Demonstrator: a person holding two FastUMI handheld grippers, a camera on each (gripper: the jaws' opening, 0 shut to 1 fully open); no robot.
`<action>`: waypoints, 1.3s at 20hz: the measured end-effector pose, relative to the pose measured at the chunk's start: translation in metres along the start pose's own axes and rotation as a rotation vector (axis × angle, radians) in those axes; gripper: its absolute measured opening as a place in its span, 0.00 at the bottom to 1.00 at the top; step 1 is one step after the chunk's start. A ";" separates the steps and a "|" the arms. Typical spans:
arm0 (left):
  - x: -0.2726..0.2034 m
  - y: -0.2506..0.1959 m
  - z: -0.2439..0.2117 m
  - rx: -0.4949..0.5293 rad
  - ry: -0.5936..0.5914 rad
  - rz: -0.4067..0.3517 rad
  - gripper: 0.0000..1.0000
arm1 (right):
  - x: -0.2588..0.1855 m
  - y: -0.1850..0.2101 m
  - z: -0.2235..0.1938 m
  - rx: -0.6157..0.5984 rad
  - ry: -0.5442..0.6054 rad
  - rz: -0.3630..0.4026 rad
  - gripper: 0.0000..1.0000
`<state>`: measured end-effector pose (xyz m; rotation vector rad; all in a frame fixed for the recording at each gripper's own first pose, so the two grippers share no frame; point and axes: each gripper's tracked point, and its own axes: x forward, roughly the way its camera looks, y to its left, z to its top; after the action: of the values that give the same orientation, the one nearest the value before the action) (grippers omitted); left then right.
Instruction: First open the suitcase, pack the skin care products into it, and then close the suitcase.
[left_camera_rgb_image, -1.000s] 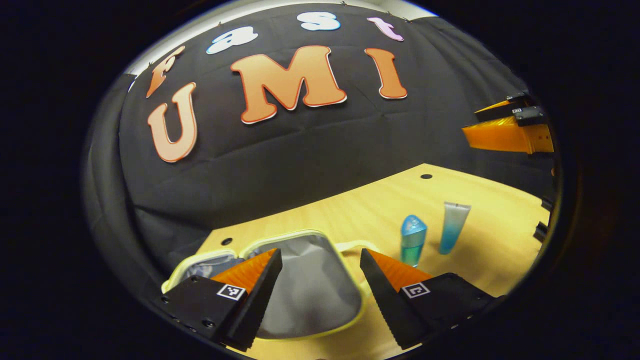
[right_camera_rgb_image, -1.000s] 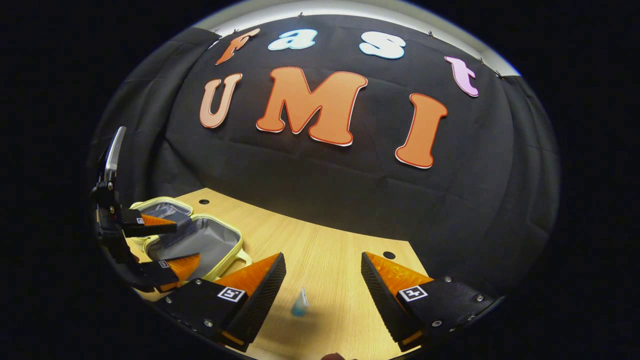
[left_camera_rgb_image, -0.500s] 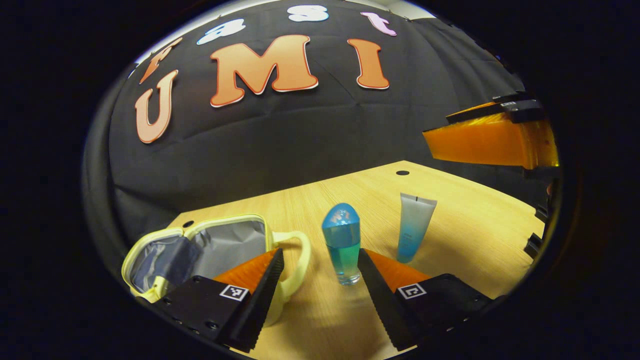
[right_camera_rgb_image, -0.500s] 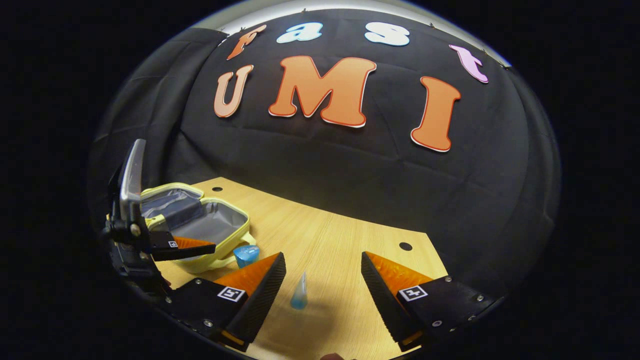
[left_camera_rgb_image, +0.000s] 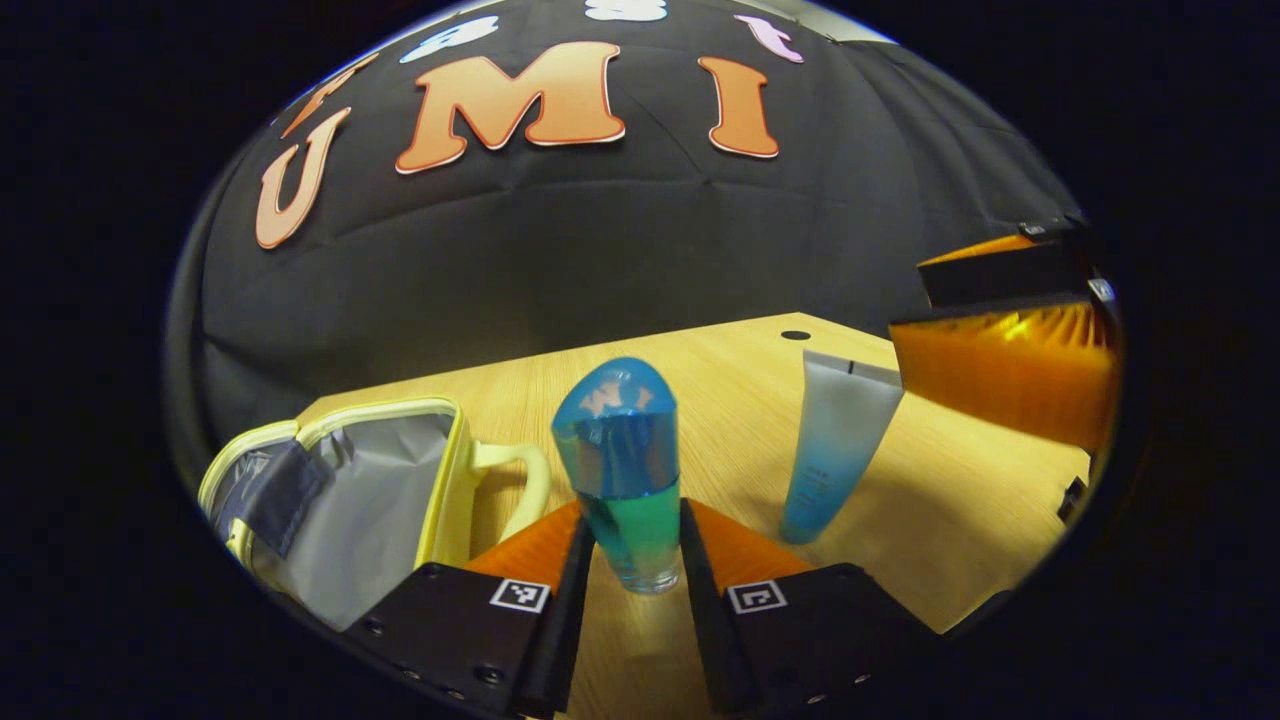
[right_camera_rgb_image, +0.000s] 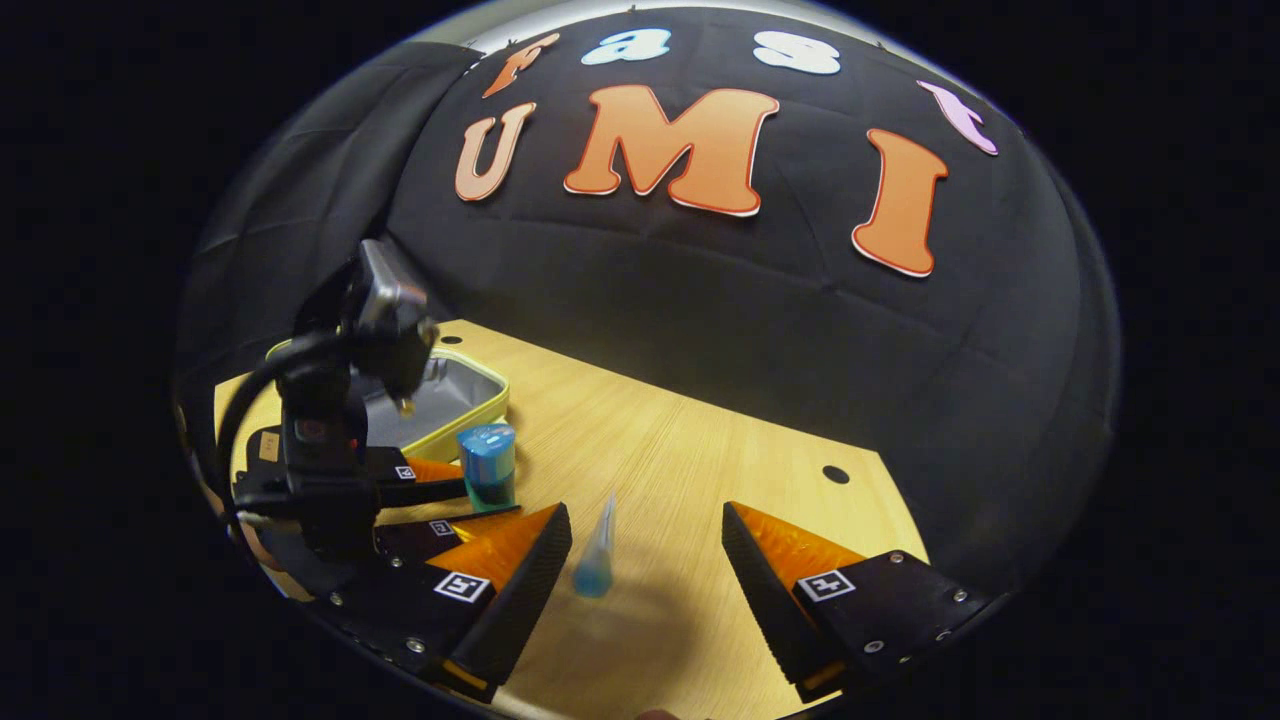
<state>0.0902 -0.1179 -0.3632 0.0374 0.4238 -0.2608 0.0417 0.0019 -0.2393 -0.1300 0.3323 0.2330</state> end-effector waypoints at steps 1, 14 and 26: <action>0.003 -0.001 0.001 -0.012 0.001 -0.010 0.51 | 0.006 0.003 -0.008 0.006 0.011 0.009 0.96; -0.036 0.039 0.071 -0.047 -0.086 0.018 0.46 | 0.060 0.037 -0.077 0.048 0.152 0.124 0.72; -0.078 0.105 0.104 -0.069 -0.103 0.104 0.46 | 0.038 0.063 -0.014 0.073 0.120 0.165 0.42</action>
<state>0.0904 -0.0066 -0.2379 -0.0213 0.3265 -0.1453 0.0568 0.0680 -0.2704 -0.0440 0.4713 0.3766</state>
